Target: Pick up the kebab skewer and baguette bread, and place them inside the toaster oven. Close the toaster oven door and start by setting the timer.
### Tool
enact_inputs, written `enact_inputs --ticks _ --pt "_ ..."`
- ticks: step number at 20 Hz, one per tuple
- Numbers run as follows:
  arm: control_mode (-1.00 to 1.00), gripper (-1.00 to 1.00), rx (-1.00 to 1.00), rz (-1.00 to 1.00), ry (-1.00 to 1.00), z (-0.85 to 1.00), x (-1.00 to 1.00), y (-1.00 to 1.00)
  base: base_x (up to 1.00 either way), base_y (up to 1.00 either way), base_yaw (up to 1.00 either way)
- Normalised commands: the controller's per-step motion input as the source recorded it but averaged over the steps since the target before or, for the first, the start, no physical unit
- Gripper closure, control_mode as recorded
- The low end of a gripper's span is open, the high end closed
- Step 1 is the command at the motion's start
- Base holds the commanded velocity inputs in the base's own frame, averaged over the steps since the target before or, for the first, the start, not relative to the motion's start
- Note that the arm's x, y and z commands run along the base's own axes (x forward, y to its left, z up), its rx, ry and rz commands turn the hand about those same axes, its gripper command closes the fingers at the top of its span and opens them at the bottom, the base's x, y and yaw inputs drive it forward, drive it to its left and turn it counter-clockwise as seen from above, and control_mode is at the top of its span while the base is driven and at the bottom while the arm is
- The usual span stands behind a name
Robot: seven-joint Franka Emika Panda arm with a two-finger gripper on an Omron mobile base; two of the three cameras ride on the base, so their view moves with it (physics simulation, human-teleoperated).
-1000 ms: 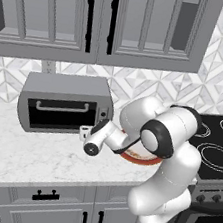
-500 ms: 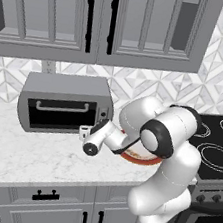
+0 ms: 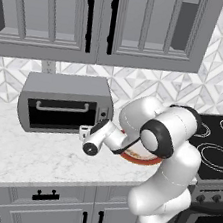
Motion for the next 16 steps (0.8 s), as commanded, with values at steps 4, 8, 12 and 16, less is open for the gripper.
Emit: enact_inputs --ticks 4,8,12,16 --pt "-1.0 1.0 0.0 0.0 -0.03 0.0 0.0 -0.07 0.0 0.0 0.0" --pt "-1.0 1.0 0.0 0.0 -0.05 0.0 0.0 -0.1 0.0 0.0 0.0" --pt "-1.0 1.0 0.0 0.0 -0.04 0.0 -0.03 -0.14 0.0 0.0 0.0" --pt "-1.0 1.0 0.0 0.0 -0.02 0.01 -0.06 -0.09 0.0 0.0 0.0"
